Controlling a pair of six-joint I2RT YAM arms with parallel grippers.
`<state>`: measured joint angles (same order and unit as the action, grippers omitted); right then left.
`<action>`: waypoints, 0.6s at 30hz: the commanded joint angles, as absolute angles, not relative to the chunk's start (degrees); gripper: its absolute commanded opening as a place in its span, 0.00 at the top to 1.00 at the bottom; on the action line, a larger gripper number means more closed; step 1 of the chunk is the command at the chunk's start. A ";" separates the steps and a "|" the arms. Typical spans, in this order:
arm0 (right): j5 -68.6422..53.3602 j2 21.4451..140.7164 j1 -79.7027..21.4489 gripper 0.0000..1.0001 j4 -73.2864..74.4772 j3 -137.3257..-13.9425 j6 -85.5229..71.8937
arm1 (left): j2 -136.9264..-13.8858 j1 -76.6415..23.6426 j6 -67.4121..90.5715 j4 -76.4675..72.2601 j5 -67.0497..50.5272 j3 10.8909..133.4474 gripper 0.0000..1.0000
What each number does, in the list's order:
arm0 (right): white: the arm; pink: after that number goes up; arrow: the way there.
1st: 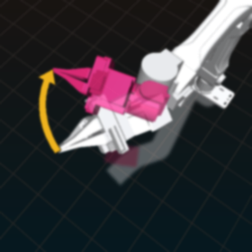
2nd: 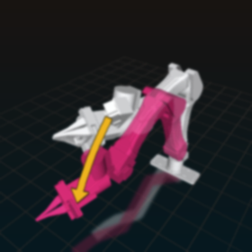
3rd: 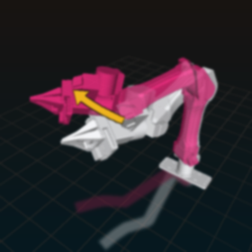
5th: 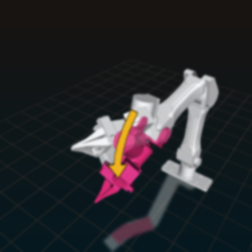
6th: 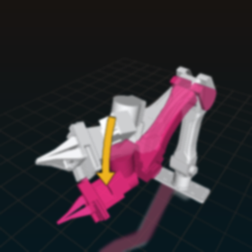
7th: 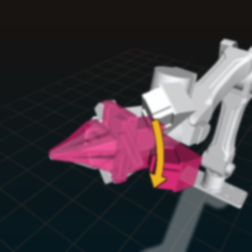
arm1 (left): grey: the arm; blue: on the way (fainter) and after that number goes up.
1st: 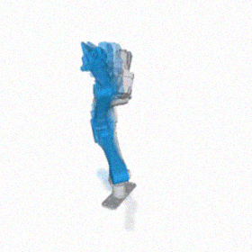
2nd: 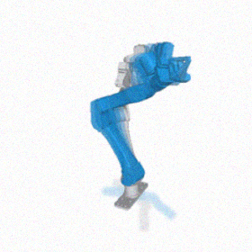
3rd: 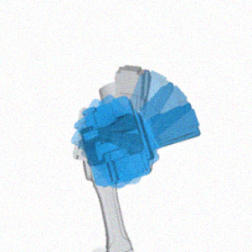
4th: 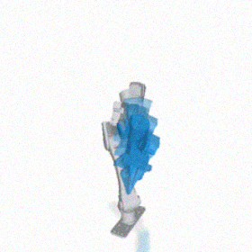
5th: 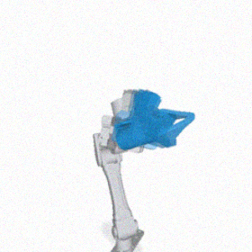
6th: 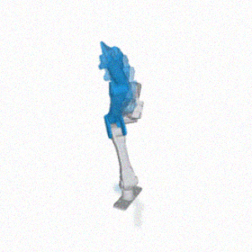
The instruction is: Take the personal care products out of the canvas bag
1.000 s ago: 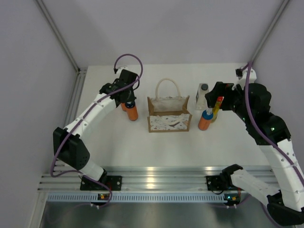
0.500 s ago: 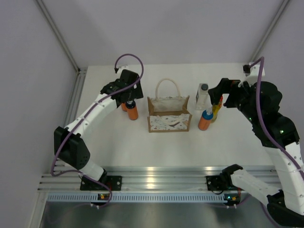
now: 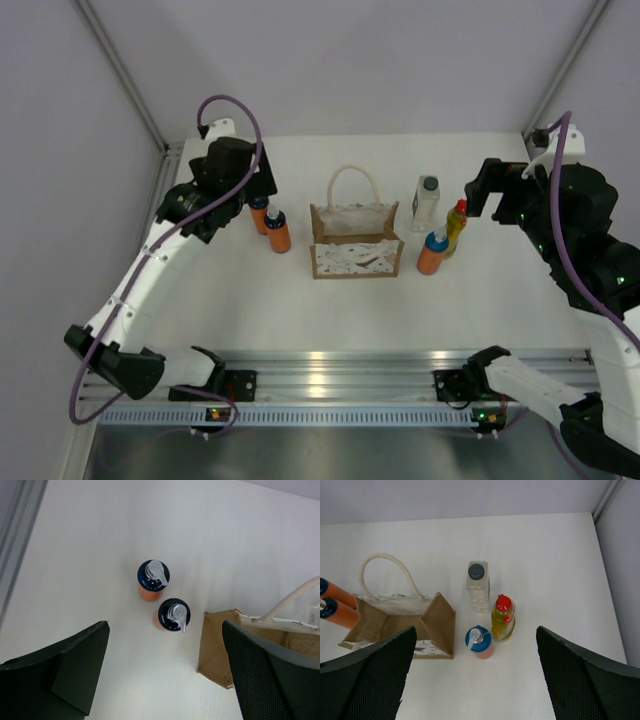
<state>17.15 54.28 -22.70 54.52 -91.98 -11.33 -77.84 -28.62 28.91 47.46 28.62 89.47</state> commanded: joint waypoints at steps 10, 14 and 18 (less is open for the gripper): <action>25.13 48.08 -21.88 0.01 65.74 -90.01 -9.75 | -62.32 -28.57 26.63 63.01 36.56 88.78 0.01; 24.87 45.18 -21.88 0.01 68.46 -86.40 -11.69 | -57.06 -28.65 27.59 65.12 38.49 84.30 0.01; 25.05 42.02 -21.88 0.01 70.66 -83.16 -12.66 | -51.43 -28.65 29.26 66.79 39.81 80.25 0.01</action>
